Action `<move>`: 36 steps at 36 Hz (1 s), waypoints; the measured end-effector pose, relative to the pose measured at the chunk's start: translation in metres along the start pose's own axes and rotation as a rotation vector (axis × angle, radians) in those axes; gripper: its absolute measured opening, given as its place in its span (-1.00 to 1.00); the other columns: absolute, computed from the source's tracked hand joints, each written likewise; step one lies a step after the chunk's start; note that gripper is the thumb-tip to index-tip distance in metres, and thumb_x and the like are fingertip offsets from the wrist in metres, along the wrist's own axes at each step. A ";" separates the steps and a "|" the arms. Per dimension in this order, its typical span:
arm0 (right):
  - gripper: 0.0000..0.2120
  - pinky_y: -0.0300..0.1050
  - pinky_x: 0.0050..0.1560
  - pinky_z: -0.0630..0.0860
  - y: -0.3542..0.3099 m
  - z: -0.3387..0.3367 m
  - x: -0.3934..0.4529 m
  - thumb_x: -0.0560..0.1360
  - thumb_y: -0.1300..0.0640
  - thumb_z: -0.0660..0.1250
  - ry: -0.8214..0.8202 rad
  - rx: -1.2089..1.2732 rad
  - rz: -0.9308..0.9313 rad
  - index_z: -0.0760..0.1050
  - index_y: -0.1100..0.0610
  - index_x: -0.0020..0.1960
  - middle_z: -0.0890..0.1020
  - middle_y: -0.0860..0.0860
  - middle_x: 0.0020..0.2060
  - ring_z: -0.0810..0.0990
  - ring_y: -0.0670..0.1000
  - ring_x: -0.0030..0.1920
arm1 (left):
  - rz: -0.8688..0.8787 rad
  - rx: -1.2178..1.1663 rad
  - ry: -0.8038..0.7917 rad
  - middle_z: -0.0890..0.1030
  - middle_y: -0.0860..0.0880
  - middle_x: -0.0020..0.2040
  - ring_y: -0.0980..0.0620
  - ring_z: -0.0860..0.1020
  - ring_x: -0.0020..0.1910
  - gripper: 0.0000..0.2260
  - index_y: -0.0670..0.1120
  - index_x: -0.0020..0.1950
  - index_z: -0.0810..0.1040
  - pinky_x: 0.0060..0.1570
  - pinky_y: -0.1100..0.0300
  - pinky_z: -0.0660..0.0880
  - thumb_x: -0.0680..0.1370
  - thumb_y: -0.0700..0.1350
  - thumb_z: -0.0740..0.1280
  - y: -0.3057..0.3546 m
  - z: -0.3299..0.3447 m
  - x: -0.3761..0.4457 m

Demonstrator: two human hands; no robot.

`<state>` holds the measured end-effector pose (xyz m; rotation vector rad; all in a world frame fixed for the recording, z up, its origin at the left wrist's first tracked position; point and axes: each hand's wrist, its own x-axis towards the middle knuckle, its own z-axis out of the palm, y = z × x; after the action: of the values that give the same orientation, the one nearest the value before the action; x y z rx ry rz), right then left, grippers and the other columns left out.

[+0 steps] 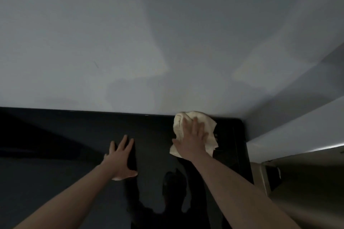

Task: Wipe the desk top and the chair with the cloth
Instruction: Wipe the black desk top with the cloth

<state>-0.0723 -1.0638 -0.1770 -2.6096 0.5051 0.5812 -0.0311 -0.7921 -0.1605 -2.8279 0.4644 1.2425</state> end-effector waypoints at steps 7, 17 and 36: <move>-0.17 0.24 0.55 -0.34 0.053 0.002 -0.001 0.62 -0.12 0.15 0.063 -0.028 -0.046 -0.43 -0.15 0.58 -0.36 0.07 0.60 -0.38 0.19 0.58 | -0.054 0.061 -0.013 -0.39 -0.04 0.61 -0.47 -0.16 0.56 0.24 -0.02 0.61 -0.39 0.47 -0.25 0.27 0.38 0.21 0.56 0.010 -0.001 0.012; -0.51 0.41 0.31 0.34 0.191 -0.012 0.007 0.45 -0.05 0.18 0.143 -0.341 0.061 0.65 0.23 0.17 0.26 0.39 0.51 0.28 0.52 0.43 | -0.080 0.090 -0.044 -0.42 -0.04 0.60 -0.53 -0.15 0.53 0.28 -0.03 0.59 -0.44 0.44 -0.23 0.32 0.37 0.20 0.58 0.015 -0.008 0.011; -0.27 0.43 0.49 -0.19 -0.020 0.036 -0.004 0.68 -0.02 0.07 0.051 0.114 0.281 -0.38 -0.07 0.61 -0.33 0.01 0.61 -0.32 0.29 0.58 | 0.169 0.200 -0.054 -0.34 0.12 0.61 -0.33 -0.21 0.60 0.19 0.11 0.63 -0.30 0.49 -0.28 0.21 0.37 0.16 0.58 -0.043 -0.025 0.003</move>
<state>-0.0783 -1.0289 -0.1979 -2.4678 0.9040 0.5554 0.0006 -0.7554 -0.1504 -2.6276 0.7916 1.2179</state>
